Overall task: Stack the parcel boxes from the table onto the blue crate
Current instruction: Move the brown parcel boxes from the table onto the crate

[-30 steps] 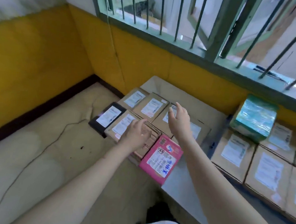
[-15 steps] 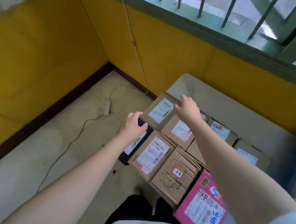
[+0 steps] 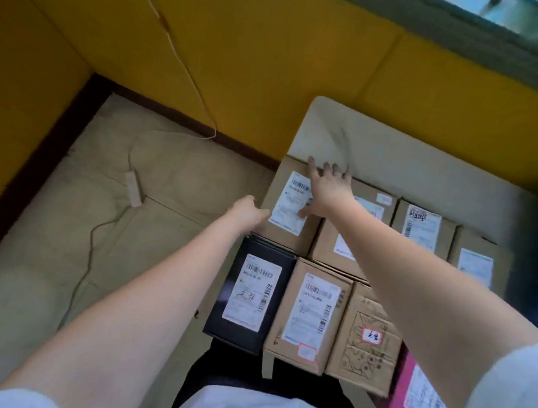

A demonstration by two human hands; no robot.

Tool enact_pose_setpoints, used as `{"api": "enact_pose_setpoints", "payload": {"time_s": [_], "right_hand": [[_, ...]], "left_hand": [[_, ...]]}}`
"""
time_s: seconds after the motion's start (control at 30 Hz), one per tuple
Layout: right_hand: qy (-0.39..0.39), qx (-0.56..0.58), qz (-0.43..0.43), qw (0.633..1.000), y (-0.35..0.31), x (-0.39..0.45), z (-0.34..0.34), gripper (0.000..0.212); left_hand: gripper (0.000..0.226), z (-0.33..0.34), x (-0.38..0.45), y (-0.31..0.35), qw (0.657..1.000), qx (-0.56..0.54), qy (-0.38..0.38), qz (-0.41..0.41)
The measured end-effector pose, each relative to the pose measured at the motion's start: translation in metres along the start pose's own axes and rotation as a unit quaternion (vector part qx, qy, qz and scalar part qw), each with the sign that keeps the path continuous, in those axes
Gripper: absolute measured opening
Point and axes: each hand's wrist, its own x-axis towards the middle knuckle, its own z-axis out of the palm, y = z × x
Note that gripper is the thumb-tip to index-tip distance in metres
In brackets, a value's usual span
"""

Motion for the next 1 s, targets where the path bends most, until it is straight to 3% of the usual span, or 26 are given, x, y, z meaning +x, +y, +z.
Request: {"api": "enact_pose_setpoints", "payload": {"time_s": [0.13,0.27,0.37,0.47,0.6,0.7,0.83,1.0], "right_hand": [[0.006,0.052,0.035,0.998,0.001,0.016,-0.002,0.122],[-0.007,0.081,0.045,0.996,0.002,0.031,-0.017,0.077],[0.005,0.143,0.041,0.989,-0.005,0.040,-0.037,0.060],[0.018,0.314,0.021,0.949,-0.011,0.036,-0.063,0.053],[0.110,0.383,-0.006,0.917,-0.002,0.014,-0.098,0.040],[0.170,0.458,0.025,0.872,0.021,-0.022,-0.117,0.043],[0.206,0.603,0.086,0.766,0.051,-0.093,-0.114,0.068],[0.245,0.635,0.073,0.729,0.108,-0.219,-0.064,0.064]], "left_hand": [[0.068,0.000,0.004,-0.004,0.998,0.046,-0.041,0.023],[0.066,-0.007,0.007,-0.003,0.998,0.035,-0.034,0.044],[0.056,-0.012,0.008,-0.003,0.998,0.016,-0.017,0.051],[0.055,-0.023,0.009,-0.003,0.998,-0.032,0.023,0.057],[0.056,-0.052,-0.004,0.007,0.989,-0.119,0.043,0.081],[0.050,-0.071,-0.036,0.025,0.977,-0.167,0.020,0.129],[0.050,-0.067,-0.089,0.060,0.958,-0.240,0.014,0.157],[0.038,0.008,-0.166,0.127,0.939,-0.265,-0.003,0.218]]}}
